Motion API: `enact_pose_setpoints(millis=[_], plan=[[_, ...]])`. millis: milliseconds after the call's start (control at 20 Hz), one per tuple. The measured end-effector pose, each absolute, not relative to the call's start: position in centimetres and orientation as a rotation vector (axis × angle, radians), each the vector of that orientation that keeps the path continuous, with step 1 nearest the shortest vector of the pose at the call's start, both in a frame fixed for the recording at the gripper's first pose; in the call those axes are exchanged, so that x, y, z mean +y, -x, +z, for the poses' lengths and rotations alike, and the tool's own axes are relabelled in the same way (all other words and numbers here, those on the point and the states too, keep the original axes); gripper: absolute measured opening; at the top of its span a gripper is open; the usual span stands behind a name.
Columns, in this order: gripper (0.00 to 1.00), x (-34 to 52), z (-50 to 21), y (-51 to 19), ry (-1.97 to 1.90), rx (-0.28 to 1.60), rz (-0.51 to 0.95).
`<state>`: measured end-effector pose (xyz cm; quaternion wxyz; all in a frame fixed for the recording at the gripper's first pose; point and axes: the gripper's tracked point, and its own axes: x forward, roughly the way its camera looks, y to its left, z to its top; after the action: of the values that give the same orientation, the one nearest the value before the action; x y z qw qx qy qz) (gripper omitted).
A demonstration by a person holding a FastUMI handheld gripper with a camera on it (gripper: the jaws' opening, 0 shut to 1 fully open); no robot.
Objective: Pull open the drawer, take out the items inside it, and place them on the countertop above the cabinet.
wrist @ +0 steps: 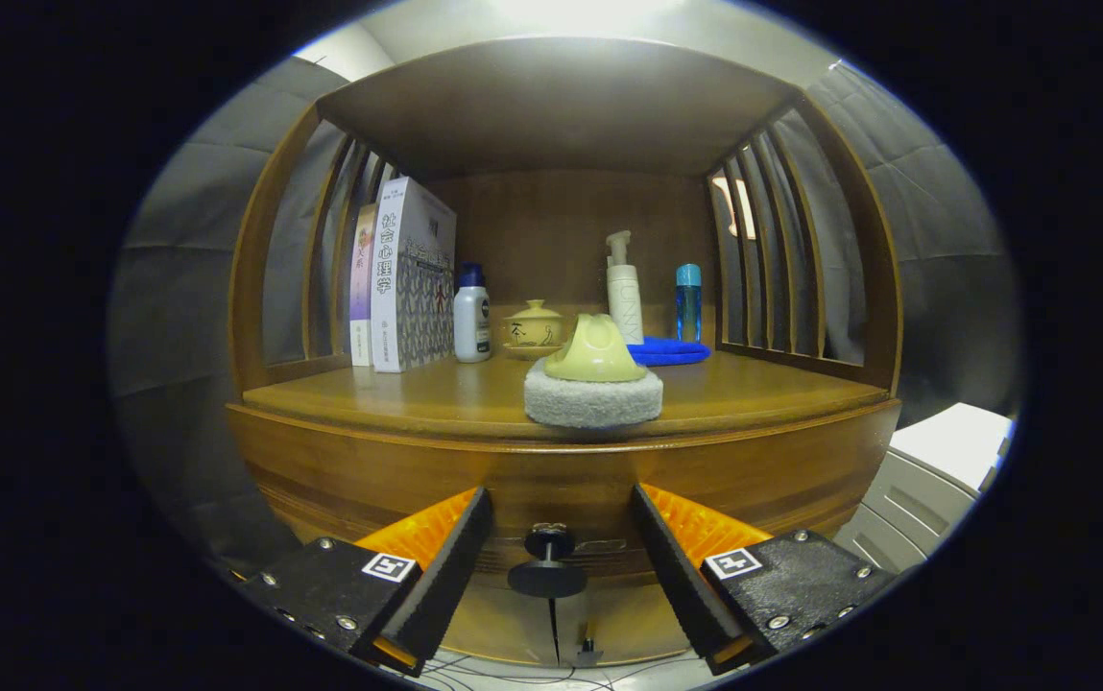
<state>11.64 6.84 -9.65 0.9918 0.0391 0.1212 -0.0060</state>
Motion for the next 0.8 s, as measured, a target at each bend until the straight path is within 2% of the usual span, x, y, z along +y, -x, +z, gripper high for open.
enact_pose_setpoints(millis=[200,400,650,800], plan=[[0.93,7.0,-9.4,-11.7,-0.095,0.230,-0.006],[0.94,4.4,-5.7,-10.9,-0.116,0.197,-0.018],[0.93,1.3,1.4,-6.7,-0.121,0.113,-0.035],[0.93,1.1,3.2,-4.2,-0.053,0.104,-0.023]])
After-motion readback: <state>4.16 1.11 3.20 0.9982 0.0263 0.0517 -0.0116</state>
